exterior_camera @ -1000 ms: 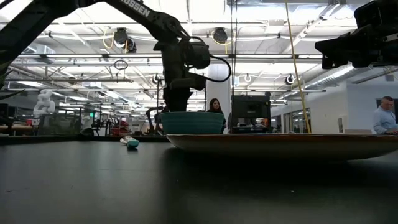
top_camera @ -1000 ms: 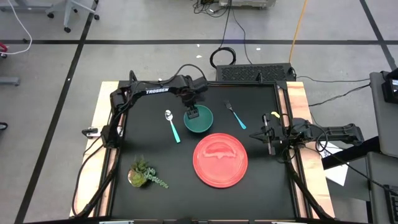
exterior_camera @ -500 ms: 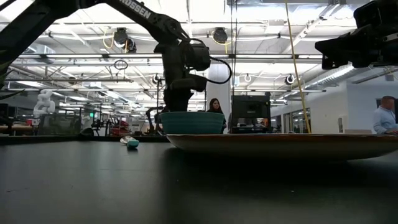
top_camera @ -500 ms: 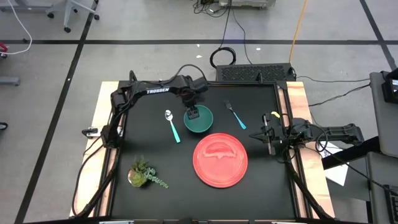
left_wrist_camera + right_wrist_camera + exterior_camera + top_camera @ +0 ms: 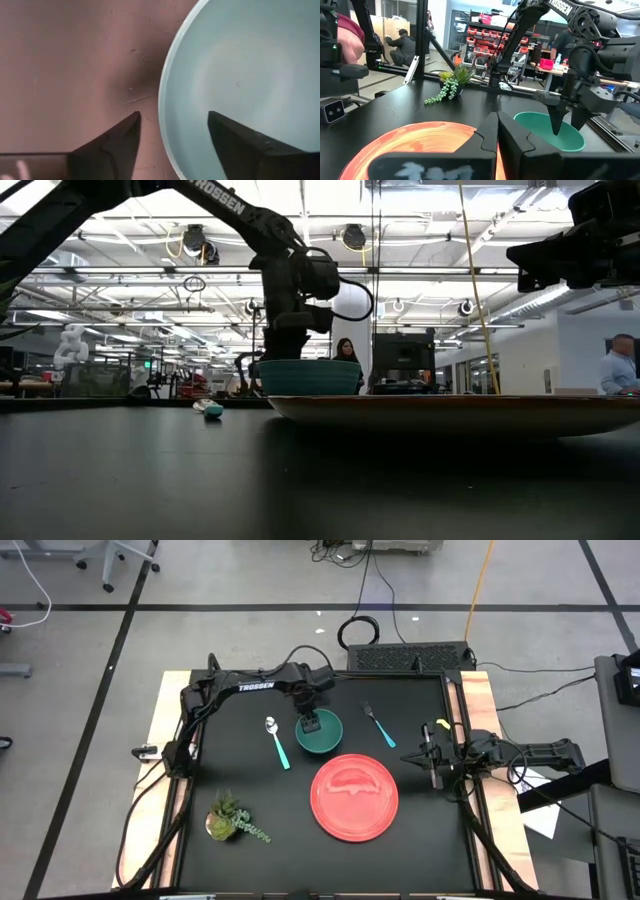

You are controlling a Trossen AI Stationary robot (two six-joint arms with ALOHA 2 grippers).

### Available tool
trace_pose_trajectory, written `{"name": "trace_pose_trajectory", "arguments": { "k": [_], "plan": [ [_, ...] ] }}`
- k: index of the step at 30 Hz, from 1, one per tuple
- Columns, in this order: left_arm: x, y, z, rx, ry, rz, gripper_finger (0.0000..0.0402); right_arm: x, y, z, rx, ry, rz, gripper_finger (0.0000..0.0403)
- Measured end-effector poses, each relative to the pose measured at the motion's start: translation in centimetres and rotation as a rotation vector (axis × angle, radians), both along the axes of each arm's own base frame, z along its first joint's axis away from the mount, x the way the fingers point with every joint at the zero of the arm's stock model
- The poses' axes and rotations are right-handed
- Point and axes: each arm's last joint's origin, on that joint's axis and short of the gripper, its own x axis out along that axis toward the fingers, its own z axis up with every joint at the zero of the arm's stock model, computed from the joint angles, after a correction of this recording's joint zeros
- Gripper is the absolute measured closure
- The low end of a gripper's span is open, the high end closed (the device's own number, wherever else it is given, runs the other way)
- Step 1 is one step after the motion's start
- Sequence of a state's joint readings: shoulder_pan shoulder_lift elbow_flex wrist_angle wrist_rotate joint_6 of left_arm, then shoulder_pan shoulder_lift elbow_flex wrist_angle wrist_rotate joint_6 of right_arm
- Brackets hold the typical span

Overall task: Pick and place plate/cup/fork/spoon on tray
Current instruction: Put the green bowl on top of the orange plate

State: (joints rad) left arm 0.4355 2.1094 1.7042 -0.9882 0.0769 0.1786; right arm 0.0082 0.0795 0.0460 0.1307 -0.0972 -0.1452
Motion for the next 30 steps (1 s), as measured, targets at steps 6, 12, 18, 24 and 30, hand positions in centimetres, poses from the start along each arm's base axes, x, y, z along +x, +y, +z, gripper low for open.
{"name": "trace_pose_trajectory", "arguments": {
  "k": [6, 12, 18, 24, 30],
  "plan": [
    [0.1, 0.0, 0.0, 0.003, -0.006, 0.0, 0.0272, 0.0, 0.0, 0.0, -0.001, 0.0, 0.0, 0.0403],
    [0.1, 0.1, 0.0, 0.007, -0.013, -0.004, 0.0365, 0.0, 0.0, 0.0, -0.001, 0.0, 0.0, 0.0403],
    [0.2, 0.0, 0.1, 0.0, -0.02, -0.013, 0.039, 0.0, 0.0, 0.0, -0.001, 0.0, 0.0, 0.0403],
    [0.1, 0.0, 0.4, -0.004, -0.029, -0.022, 0.0395, 0.0, 0.0, 0.0, -0.001, 0.0, 0.0, 0.0403],
    [0.2, -0.1, 1.8, 0.005, -0.018, -0.027, 0.0396, 0.0, 0.0, 0.0, -0.002, 0.0, 0.0, 0.0403]
  ]
}}
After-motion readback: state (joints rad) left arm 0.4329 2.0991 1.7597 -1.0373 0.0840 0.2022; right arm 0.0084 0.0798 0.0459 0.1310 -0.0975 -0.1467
